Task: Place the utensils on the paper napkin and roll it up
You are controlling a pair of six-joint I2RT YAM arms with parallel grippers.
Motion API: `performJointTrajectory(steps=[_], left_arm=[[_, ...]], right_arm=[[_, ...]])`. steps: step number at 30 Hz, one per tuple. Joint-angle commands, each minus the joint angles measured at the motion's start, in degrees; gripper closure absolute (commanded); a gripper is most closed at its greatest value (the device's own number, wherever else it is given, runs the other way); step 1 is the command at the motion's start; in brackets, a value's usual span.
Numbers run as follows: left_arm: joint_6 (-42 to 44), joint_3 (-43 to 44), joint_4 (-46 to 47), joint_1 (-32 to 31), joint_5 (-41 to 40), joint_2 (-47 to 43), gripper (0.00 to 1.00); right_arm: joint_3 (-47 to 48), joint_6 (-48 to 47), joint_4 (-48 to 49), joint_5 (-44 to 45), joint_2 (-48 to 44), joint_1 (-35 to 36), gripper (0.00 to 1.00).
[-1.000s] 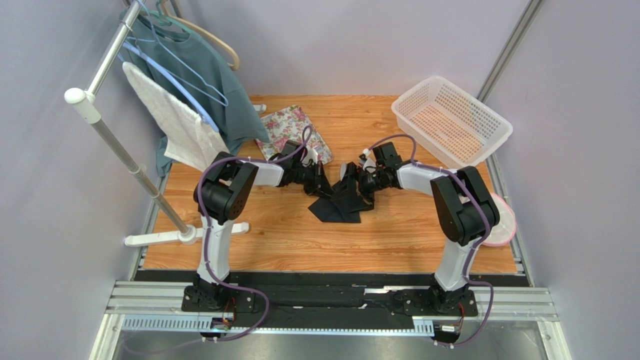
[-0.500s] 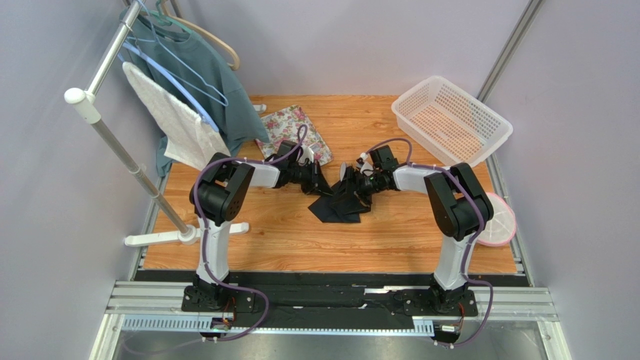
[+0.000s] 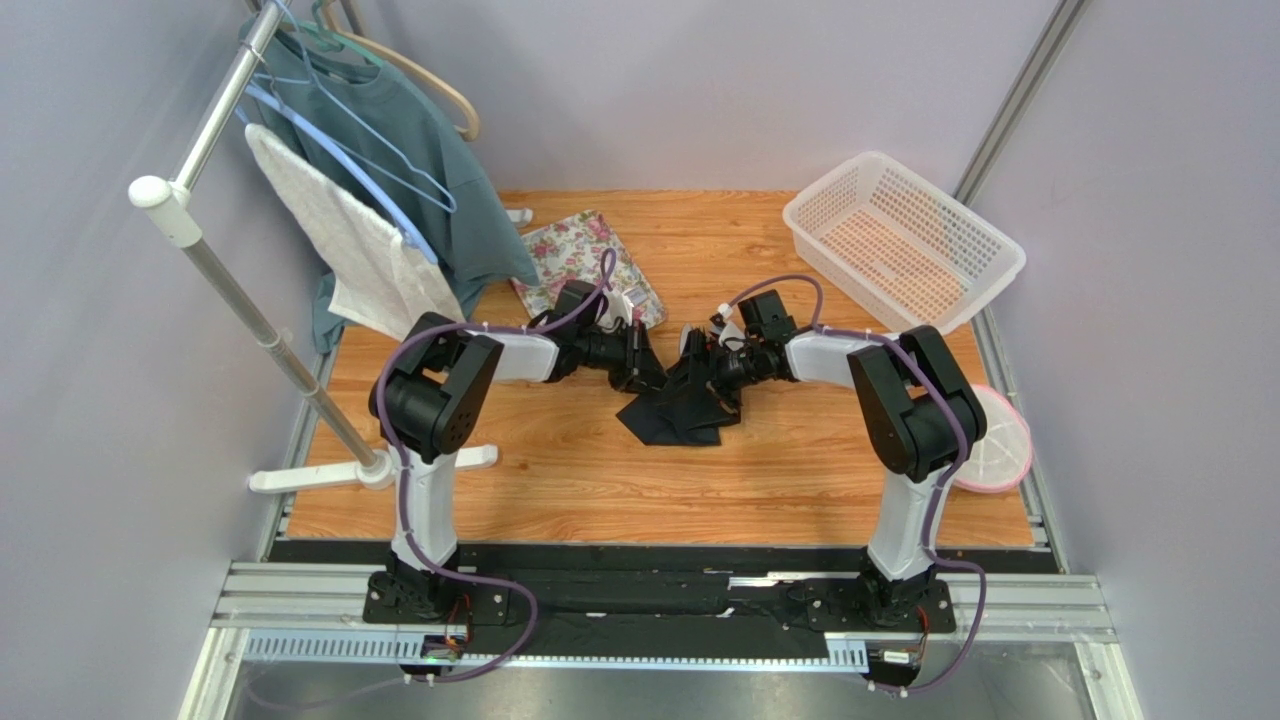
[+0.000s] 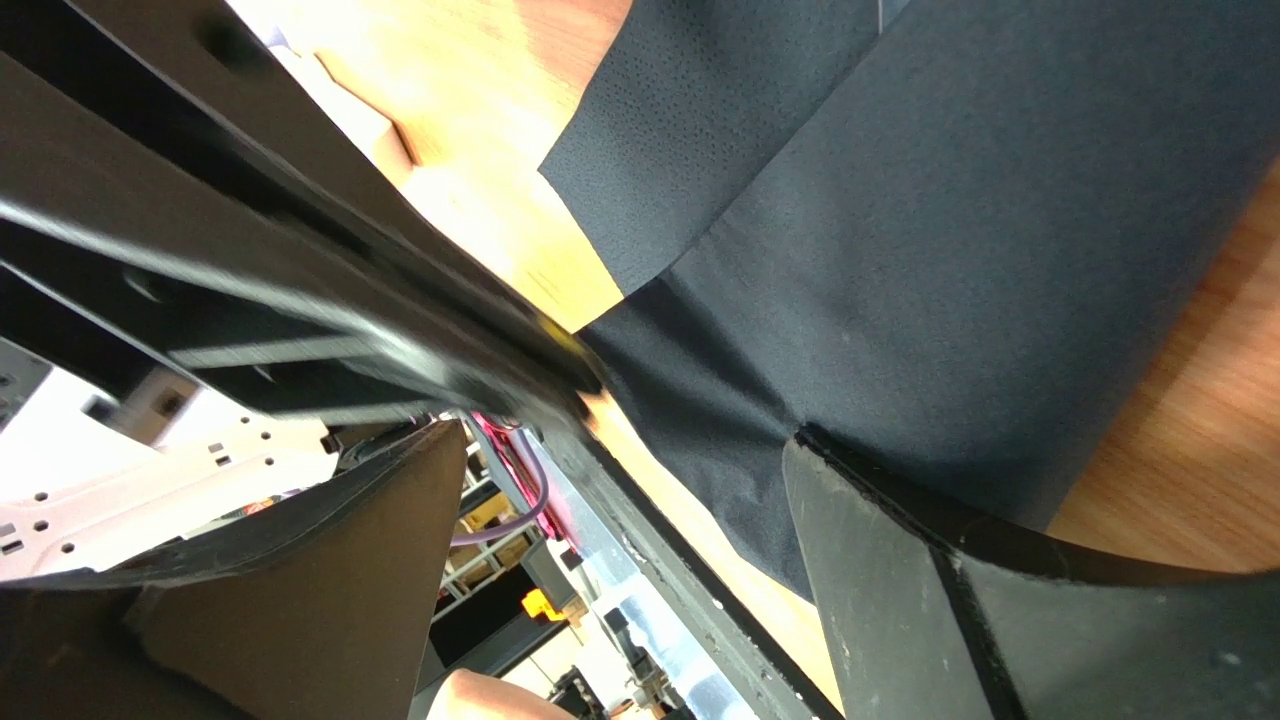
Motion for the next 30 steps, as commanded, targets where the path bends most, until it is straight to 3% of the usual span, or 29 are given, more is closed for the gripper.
performJointTrajectory(steps=[1,10,15,18,19,21,22,24,25,27,30], left_arm=[[0.4,-1.8,-0.2,-1.3,2.4,-1.6,0.88],[10.9,-3.0,-11.3,-1.2,-0.8,-2.5,1.0],[13.1,-2.7,-12.5,-1.1,-2.6,-1.5,1.0],[13.4,-1.7,-12.5,-1.1,-2.7,-0.4,1.0],[13.5,-1.2,-12.5,-1.0,-2.6,-0.2,1.0],[13.5,-1.0,-12.5,-1.1,-2.4,0.2,1.0],[13.6,-0.9,-12.4,-1.1,-2.2,0.1,1.0],[13.7,-1.0,-12.5,-1.0,-2.3,0.2,1.0],[13.8,-0.9,-12.5,-1.1,-2.3,0.2,1.0],[14.1,-0.9,-12.5,-1.0,-2.0,0.0,1.0],[14.4,-1.2,-12.5,-1.0,-2.0,-0.3,1.0]], right_arm=[[-0.3,-1.4,1.0,3.5,0.4,0.2,0.13],[1.0,-2.8,-0.6,3.6,-2.2,-0.2,0.13],[4.5,-6.4,-5.5,2.3,-5.7,-0.4,0.14],[4.1,-8.4,-6.9,1.2,-9.3,-0.4,0.3],[3.7,-9.3,-7.3,1.0,-10.1,-0.4,0.42],[2.4,-10.0,-8.0,0.8,-11.4,-0.4,0.54],[0.9,-10.5,-8.2,1.0,-11.5,-0.4,0.66],[-0.4,-11.7,-8.3,2.6,-11.2,-0.3,0.78],[-1.1,-12.2,-8.4,3.4,-11.0,-0.2,0.89],[-1.6,-13.7,-8.5,6.1,-10.6,0.0,0.98],[-2.3,-15.0,-7.5,9.7,-10.7,0.2,1.0]])
